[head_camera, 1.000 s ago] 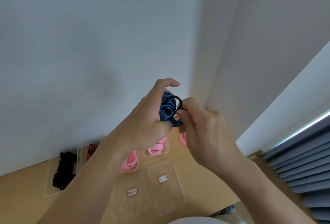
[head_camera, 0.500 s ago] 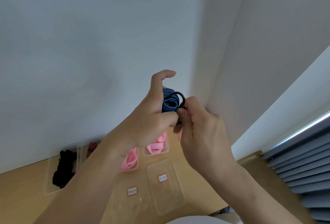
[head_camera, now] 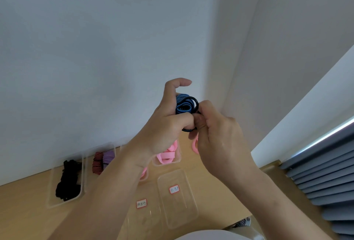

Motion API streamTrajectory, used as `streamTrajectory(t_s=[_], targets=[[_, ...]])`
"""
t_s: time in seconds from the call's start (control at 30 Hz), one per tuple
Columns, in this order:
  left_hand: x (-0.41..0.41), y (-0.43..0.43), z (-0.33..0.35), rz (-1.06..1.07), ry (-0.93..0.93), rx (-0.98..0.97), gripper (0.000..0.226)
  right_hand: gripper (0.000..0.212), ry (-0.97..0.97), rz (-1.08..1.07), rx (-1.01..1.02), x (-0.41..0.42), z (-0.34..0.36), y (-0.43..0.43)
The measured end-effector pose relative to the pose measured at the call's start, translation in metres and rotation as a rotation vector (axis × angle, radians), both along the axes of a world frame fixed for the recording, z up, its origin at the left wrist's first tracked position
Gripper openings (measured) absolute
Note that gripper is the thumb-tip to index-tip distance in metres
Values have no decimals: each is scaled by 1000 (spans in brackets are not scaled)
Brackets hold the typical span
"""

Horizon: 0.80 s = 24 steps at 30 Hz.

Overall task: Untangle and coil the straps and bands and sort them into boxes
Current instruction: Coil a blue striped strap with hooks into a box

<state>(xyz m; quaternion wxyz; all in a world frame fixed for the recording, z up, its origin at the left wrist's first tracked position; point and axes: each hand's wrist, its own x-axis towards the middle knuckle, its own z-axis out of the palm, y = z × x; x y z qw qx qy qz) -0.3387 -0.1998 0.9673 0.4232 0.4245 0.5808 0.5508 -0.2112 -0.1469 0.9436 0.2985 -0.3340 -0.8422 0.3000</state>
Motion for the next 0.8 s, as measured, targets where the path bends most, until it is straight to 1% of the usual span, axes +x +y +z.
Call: streamTrajectory(t_s=[0.1, 0.17, 0.23, 0.4, 0.43, 0.53, 0.57, 0.63, 0.7, 0.8], targets=[[-4, -3, -4, -54, -32, -11, 73, 11, -64, 66, -11, 9, 7, 12], [-7, -6, -9, -76, -77, -24, 73, 15, -90, 137, -27, 16, 12, 16], [-7, -6, -13, -38, -119, -21, 74, 18, -73, 173, -51, 18, 15, 16], [7, -6, -14, 72, -271, 46, 74, 18, -12, 112, -51, 12, 8, 8], [9, -7, -15, 82, -269, 44, 75, 19, -19, 114, -64, 13, 7, 7], [11, -13, -25, 90, -142, -30, 76, 21, -91, 172, -140, 16, 2, 11], [10, -17, -29, 75, -132, -61, 74, 21, -113, 192, -157, 17, -1, 13], [5, -26, -40, 24, -189, -106, 70, 20, -137, 223, -186, 21, -8, 16], [-5, -40, -53, 9, -196, -116, 67, 24, -126, 243, -234, 26, -13, 18], [-18, -66, -68, 47, -167, -93, 54, 39, -156, 318, -251, 27, -19, 16]])
